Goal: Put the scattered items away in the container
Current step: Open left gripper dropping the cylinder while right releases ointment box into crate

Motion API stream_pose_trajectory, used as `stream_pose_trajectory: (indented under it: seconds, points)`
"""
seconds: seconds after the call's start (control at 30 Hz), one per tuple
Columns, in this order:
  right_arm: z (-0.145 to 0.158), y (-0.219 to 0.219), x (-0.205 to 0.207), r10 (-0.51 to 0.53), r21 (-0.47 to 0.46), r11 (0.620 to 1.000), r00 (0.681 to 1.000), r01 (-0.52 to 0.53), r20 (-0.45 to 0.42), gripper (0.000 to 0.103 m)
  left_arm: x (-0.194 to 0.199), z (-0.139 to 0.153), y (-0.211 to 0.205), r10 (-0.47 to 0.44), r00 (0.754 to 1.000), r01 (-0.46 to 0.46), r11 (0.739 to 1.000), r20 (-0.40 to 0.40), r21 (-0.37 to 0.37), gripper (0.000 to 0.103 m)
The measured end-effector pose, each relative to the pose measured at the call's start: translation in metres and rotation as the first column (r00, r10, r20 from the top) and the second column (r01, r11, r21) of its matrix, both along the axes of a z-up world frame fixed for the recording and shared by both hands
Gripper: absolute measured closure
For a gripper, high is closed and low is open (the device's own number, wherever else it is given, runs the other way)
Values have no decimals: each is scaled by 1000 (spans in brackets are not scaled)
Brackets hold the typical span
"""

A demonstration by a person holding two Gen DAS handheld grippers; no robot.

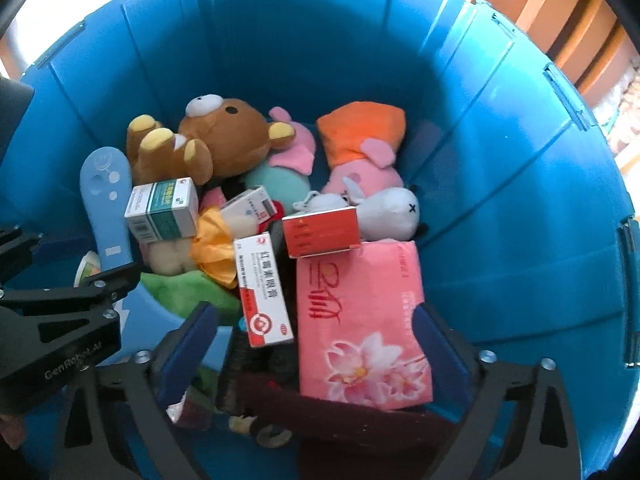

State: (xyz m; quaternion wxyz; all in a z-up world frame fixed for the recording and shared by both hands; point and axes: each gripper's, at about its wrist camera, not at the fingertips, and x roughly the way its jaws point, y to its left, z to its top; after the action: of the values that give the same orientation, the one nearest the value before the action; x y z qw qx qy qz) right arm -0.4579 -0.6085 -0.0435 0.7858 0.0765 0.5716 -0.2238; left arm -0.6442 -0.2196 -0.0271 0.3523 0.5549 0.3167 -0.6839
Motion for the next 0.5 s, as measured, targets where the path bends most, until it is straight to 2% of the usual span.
stream_pose_trajectory:
  seconds: [0.13, 0.23, 0.3, 0.5]
  points:
    - [4, -2, 0, 6, 20, 1000, 1000, -6, -16, 1, 1, 8, 2, 7, 1000, -7, 1000, -14, -3, 50]
    - [21, 2, -11, 49, 38, 998, 999, -49, -8, 1, 3, 22, 10, 23, 999, -23, 1000, -39, 2, 50]
    - [38, 5, -23, 68, 30, 997, 998, -68, 16, 0, 7, 37, 21, -16, 998, 15, 1000, -57, -7, 50]
    - [79, 17, -66, 71, 70, 994, 986, -82, 150, 0, 32, 92, 65, -69, 986, 47, 988, -151, -145, 50]
